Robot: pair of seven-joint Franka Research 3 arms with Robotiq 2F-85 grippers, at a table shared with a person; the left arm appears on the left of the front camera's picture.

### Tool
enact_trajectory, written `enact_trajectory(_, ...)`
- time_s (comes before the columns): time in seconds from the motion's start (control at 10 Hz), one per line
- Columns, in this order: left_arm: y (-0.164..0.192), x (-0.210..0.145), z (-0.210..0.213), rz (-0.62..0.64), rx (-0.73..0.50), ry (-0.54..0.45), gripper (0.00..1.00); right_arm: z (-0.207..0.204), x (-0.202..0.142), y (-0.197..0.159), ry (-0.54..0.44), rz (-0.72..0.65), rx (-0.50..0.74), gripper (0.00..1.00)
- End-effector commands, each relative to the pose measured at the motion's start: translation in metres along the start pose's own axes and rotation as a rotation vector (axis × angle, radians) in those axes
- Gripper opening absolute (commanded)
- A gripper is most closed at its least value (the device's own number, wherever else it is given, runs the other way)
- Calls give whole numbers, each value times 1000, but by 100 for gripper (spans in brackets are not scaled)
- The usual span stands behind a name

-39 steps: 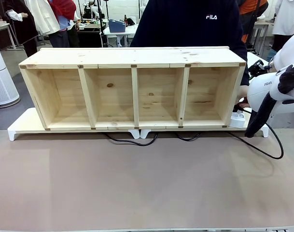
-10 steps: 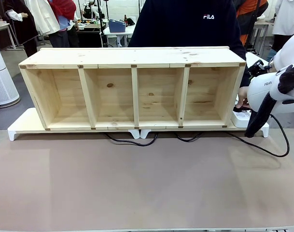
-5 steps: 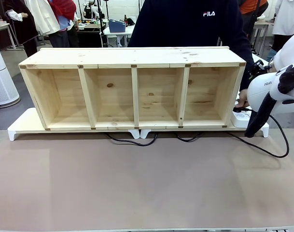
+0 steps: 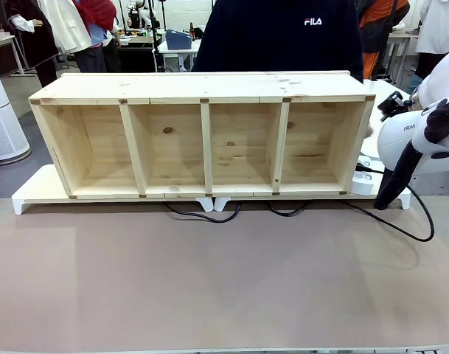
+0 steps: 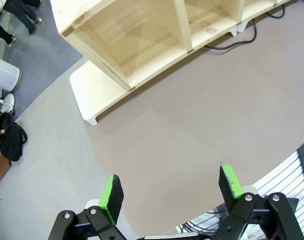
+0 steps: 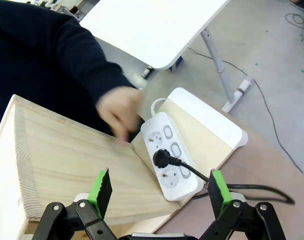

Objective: Perform cable management.
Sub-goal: Release the Power Cable when the human grasps it.

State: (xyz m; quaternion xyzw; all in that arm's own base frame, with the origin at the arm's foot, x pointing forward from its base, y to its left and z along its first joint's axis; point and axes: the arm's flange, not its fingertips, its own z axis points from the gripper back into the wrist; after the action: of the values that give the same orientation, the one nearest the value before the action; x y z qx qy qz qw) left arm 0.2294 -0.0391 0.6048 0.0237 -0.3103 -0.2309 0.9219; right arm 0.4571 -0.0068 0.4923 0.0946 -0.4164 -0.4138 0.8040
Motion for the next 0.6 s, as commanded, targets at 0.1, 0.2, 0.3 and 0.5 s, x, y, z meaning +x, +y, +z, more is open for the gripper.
enact_trajectory(0.1, 0, 2, 0, 2, -3, -12, 100, 0, 0, -1, 5, 2, -8, 100)
enact_trajectory(0.2, 0, 2, 0, 2, -3, -12, 100, 0, 0, -1, 5, 2, -8, 100)
enact_trajectory(0.3, 0, 2, 0, 2, -3, -12, 100, 0, 0, -1, 5, 2, -8, 100)
enact_trajectory(0.5, 0, 2, 0, 2, -3, -12, 100, 0, 0, -1, 5, 2, -8, 100)
